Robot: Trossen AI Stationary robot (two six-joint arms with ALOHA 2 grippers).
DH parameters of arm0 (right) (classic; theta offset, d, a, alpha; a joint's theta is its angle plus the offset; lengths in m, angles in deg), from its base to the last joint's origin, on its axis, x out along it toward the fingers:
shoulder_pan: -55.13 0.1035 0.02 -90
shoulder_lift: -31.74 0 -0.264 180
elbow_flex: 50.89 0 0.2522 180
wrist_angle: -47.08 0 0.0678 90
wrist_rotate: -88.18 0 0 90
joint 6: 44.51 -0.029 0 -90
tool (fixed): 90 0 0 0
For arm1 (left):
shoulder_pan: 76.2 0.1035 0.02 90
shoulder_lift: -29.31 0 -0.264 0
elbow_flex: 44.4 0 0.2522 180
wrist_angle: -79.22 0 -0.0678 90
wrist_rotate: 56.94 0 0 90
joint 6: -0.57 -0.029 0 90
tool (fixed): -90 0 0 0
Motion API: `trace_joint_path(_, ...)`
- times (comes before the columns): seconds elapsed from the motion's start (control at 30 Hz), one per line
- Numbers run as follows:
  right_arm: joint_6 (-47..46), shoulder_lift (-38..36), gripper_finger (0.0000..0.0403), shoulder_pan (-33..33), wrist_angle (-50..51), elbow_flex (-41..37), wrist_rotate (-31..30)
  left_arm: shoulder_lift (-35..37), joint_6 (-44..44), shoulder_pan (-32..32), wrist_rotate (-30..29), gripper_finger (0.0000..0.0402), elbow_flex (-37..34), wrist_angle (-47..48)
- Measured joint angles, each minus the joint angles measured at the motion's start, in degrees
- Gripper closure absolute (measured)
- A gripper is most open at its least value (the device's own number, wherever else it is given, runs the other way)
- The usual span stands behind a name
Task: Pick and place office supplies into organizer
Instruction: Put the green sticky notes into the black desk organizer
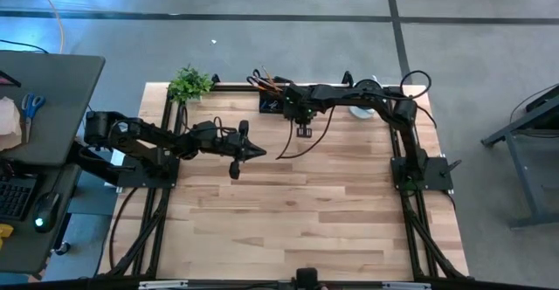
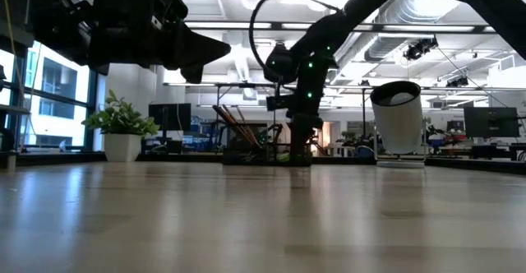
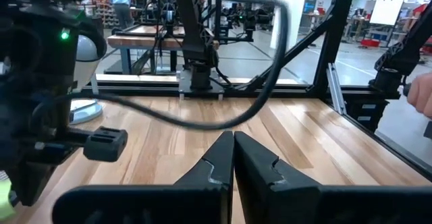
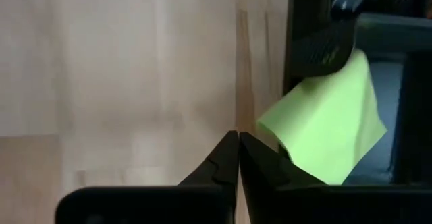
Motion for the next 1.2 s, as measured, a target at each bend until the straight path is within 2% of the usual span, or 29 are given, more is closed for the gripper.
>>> trace_joint_path(0.53,3.51,3.14,0.0402,-0.61,-5.13,-0.02,-1.43,-0.01,-0.46,0.00,-0.04,0.0401,0.01,0.07)
trace_joint_path(0.73,3.67,3.14,0.0401,-1.76,-4.96,-0.02,0.31,0.00,-0.66,0.02,-0.19,0.0399,0.01,0.27)
trace_joint_path(0.97,3.67,2.75,0.0401,-1.65,0.99,0.03,0.06,0.00,-1.46,0.02,-0.47,0.0400,0.01,0.90)
trace_joint_path(1.2,3.72,2.33,0.0401,-1.97,-3.13,1.17,-1.60,0.00,-1.46,0.02,-0.55,0.0401,0.01,0.90)
